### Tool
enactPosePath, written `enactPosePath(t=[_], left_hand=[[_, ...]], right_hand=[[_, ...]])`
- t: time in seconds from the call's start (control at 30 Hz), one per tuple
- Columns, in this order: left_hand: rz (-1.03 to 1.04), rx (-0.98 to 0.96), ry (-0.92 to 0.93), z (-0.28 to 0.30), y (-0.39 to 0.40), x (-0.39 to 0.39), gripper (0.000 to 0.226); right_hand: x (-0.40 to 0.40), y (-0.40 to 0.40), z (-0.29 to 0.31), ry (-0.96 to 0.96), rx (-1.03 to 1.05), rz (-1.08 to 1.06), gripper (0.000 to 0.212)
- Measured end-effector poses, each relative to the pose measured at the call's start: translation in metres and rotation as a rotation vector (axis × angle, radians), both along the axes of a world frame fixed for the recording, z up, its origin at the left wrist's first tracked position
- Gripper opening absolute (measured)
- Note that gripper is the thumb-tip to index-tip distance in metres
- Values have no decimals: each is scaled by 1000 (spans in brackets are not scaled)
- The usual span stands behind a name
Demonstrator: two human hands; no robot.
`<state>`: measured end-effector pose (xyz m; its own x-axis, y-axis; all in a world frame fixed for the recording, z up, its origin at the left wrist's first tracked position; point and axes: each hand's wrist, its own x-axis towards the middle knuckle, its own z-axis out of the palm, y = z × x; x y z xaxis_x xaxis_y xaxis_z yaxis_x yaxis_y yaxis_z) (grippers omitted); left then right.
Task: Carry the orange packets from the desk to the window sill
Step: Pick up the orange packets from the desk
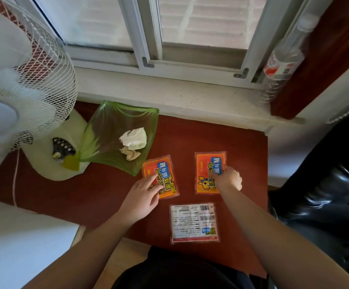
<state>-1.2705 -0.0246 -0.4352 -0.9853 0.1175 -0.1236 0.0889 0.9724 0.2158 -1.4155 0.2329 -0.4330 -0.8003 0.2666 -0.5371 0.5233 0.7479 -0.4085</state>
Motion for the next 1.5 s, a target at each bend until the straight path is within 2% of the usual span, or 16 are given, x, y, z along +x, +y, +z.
enactPosePath(t=[0.1,0.17,0.3,0.37,0.43,0.5,0.53,0.7,0.77,1.03,1.23,1.33,1.43,1.5], left_hand=[[221,41,34,1,15,-2,29],[413,68,24,2,25,-5,37],[799,100,-112,2,38,-14,61],[993,203,-149,2,42,-22,74],[1078,241,-158,-1,43,-27,82],[1092,226,-165,-4,41,-31,83],[1093,224,-173,-5,39,-33,82],[1081,193,-271,-4,29,-46,81],[1075,186,-295,-4,26,-48,84],[1065,249,-313,-2,21,-51,76],[1035,293,-320,1,21,-51,77],[1016,311,-315,3,19,-50,81],[989,315,-321,6,18,-50,71],[976,327,-337,6,18,-50,61]], right_hand=[[-4,12,3,61,-222,39,38],[-5,24,8,19,-392,120,33],[-1,40,21,-134,-728,236,31],[2,40,28,-211,-759,402,28],[10,30,35,-278,-633,702,27],[22,13,34,-228,-346,1036,37],[30,4,32,-193,-221,1138,43],[66,-17,19,39,169,1246,53],[74,-19,15,98,257,1245,61],[83,-26,8,-1,222,1223,81],[90,-30,7,40,338,1246,68],[89,-30,8,42,324,1242,64],[83,-29,10,-74,241,1232,54],[78,-26,13,-178,136,1142,50]])
